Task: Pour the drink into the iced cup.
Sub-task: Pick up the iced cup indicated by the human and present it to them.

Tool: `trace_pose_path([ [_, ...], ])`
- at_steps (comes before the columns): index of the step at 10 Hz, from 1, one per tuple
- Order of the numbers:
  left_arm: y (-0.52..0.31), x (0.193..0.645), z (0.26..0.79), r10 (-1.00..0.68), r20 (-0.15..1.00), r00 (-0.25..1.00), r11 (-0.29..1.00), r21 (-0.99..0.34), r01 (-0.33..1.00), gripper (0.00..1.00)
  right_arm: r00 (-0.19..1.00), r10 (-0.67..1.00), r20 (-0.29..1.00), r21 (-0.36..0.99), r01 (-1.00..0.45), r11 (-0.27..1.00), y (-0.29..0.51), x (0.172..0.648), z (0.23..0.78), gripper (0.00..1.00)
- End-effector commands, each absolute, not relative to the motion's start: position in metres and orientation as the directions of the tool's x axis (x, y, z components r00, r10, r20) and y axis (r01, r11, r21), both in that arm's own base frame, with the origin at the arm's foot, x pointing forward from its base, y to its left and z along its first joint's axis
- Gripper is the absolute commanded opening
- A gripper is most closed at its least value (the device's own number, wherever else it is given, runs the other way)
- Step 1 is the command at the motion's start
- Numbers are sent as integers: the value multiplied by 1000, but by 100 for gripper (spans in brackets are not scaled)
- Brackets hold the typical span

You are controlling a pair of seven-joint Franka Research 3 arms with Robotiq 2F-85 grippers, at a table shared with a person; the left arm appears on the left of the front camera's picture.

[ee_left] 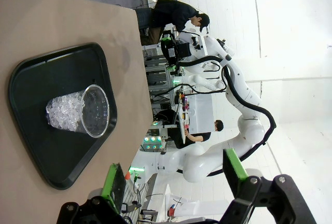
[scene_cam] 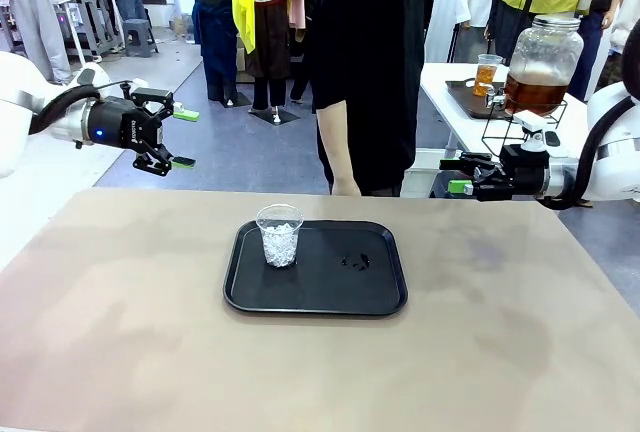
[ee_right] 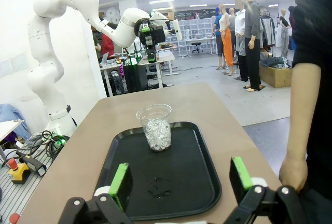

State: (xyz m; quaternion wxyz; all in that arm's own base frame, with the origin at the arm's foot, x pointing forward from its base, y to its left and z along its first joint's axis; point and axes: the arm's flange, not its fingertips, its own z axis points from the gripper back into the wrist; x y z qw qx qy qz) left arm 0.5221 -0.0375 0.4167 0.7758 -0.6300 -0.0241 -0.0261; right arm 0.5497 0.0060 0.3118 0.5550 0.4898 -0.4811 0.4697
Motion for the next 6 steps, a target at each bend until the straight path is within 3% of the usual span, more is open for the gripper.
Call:
trace_pose_path([
  [1,-37,522,418,-9,73,997,205,-976,73,100,108,53,993,104,-992,67,5,550,315,100],
  [6,-37,522,418,-9,73,997,205,-976,73,100,108,53,993,104,-992,67,5,550,315,100],
])
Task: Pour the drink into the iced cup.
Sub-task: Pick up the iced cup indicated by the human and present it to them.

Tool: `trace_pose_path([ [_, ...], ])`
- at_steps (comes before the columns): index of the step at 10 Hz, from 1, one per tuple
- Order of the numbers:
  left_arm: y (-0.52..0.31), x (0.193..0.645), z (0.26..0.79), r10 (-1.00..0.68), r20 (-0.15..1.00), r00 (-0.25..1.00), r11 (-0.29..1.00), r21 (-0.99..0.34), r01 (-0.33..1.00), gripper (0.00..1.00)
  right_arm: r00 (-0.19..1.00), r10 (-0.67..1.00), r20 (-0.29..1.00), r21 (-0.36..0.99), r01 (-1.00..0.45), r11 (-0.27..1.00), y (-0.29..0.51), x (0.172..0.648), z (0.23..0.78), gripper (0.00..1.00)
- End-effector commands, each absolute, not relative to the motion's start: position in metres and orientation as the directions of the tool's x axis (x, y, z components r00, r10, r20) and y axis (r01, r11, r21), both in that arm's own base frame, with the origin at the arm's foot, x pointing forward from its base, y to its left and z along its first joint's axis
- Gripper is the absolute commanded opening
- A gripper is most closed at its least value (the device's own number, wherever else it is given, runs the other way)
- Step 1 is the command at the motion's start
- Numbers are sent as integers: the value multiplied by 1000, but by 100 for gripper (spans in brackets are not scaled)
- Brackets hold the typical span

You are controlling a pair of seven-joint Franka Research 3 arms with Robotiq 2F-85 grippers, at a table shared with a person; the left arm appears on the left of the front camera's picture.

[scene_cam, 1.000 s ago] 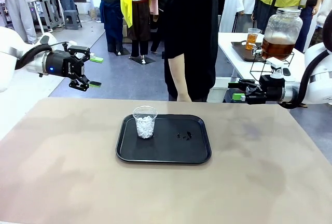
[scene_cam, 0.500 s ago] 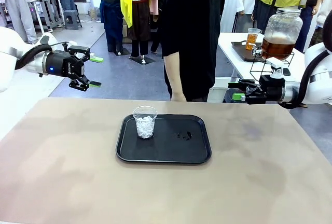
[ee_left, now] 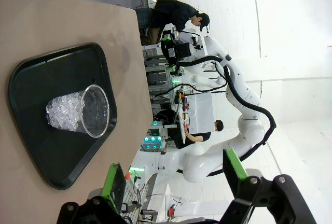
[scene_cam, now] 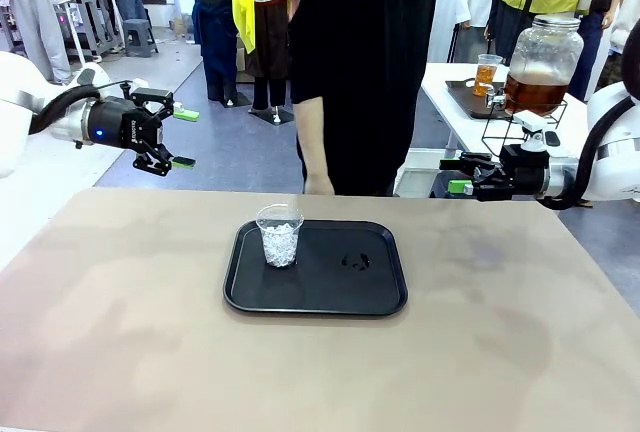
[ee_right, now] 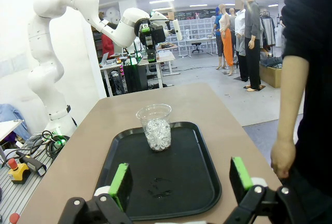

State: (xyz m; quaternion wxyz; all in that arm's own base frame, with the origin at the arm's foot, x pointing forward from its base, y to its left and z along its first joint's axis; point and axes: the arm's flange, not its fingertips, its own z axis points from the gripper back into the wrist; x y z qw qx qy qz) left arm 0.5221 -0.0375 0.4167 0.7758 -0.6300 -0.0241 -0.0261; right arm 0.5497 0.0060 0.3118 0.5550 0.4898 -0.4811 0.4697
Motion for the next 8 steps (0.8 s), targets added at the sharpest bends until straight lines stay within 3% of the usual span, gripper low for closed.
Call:
trace_pose_path([
  [1,-37,522,418,-9,73,997,205,-976,73,100,108,53,993,104,-992,67,5,550,315,100],
  [8,-37,522,418,-9,73,997,205,-976,73,100,108,53,993,104,-992,67,5,550,315,100],
])
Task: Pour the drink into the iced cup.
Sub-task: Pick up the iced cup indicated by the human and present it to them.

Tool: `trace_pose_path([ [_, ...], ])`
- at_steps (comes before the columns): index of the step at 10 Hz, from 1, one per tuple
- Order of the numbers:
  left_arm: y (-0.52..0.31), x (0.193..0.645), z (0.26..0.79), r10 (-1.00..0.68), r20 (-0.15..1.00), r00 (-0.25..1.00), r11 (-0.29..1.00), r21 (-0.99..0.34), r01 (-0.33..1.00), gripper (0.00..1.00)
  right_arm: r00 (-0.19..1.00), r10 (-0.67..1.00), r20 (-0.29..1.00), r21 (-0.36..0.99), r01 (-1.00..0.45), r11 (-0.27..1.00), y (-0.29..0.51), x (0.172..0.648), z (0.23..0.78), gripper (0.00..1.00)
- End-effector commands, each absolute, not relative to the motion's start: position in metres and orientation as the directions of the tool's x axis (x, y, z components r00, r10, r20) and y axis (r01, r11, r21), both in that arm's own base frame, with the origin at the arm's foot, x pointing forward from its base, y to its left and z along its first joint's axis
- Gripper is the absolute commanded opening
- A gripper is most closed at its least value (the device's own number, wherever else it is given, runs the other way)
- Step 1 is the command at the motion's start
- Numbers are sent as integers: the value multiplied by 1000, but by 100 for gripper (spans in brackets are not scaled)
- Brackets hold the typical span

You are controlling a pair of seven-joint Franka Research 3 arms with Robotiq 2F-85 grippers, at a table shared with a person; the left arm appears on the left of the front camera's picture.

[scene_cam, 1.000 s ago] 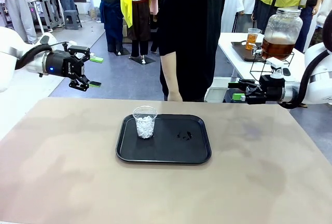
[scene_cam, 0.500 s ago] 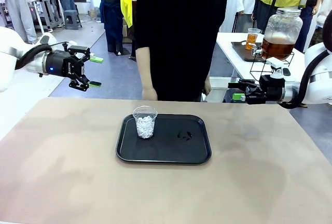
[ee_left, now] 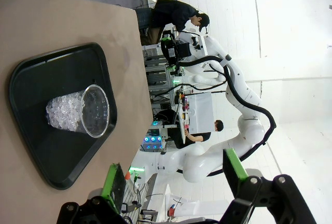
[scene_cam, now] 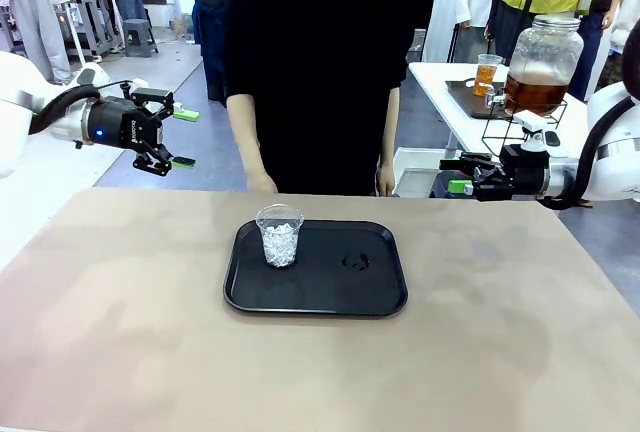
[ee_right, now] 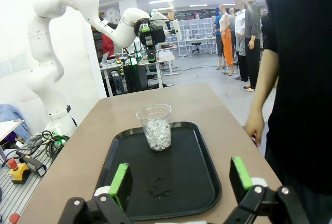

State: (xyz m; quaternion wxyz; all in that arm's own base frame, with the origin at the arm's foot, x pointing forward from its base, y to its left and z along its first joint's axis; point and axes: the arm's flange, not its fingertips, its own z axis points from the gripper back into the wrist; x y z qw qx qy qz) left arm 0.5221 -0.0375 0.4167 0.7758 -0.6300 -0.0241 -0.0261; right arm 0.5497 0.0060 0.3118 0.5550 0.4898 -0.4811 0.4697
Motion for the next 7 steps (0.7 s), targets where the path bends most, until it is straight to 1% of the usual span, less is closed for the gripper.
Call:
trace_pose_path([
  [1,-37,522,418,-9,73,997,205,-976,73,100,108,53,993,104,-992,67,5,550,315,100],
  [7,-37,522,418,-9,73,997,205,-976,73,100,108,53,993,104,-992,67,5,550,315,100],
])
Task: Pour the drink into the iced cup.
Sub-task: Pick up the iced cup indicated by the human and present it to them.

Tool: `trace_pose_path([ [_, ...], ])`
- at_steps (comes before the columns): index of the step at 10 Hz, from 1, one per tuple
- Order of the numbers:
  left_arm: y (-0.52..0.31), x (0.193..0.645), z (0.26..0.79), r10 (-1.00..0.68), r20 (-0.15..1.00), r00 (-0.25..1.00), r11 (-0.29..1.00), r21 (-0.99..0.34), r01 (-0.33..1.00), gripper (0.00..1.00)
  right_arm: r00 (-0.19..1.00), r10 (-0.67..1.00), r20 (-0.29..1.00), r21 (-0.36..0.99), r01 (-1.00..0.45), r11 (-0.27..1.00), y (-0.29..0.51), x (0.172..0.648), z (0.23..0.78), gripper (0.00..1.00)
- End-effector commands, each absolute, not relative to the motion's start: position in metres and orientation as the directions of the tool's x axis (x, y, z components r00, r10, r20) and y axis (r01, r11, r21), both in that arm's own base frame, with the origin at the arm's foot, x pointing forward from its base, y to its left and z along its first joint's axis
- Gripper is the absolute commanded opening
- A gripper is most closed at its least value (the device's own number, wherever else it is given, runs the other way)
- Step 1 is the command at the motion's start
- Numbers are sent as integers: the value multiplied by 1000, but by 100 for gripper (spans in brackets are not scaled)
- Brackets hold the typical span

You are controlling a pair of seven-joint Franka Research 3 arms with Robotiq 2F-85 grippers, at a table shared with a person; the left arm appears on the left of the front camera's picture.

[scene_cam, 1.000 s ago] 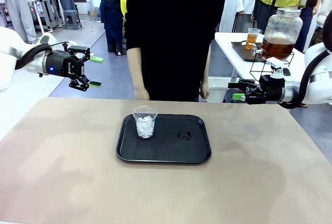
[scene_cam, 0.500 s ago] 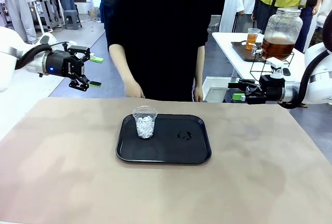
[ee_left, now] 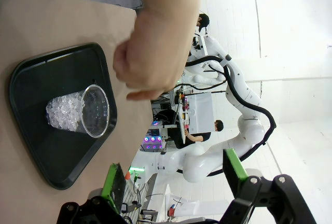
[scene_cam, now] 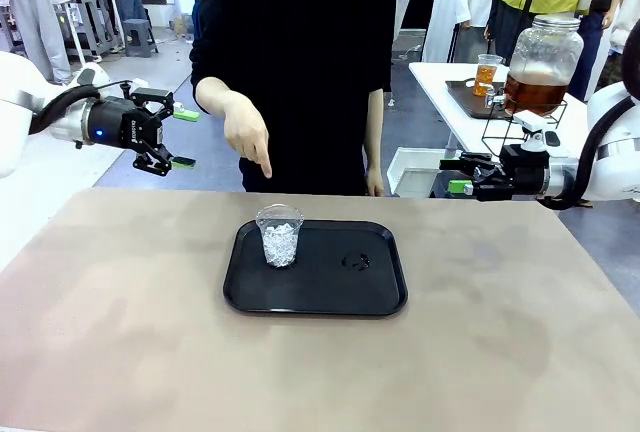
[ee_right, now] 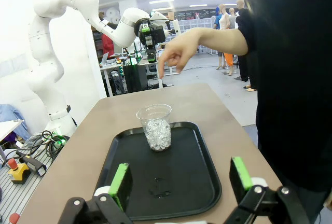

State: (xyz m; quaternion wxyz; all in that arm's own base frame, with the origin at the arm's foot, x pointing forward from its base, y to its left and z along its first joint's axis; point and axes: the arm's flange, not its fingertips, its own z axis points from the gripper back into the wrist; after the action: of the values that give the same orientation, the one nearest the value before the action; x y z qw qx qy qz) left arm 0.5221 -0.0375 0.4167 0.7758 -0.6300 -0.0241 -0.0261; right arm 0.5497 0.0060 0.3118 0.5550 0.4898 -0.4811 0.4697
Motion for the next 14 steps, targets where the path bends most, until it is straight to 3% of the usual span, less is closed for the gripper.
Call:
trace_pose_path([
  [1,-37,522,418,-9,73,997,205,-976,73,100,108,53,993,104,-992,67,5,550,315,100],
  [12,-38,522,417,-10,70,997,205,-976,71,100,108,53,993,104,-992,67,5,550,315,100],
  [14,-36,529,417,-64,279,958,173,-943,286,100,108,53,993,104,-992,67,5,550,315,100],
])
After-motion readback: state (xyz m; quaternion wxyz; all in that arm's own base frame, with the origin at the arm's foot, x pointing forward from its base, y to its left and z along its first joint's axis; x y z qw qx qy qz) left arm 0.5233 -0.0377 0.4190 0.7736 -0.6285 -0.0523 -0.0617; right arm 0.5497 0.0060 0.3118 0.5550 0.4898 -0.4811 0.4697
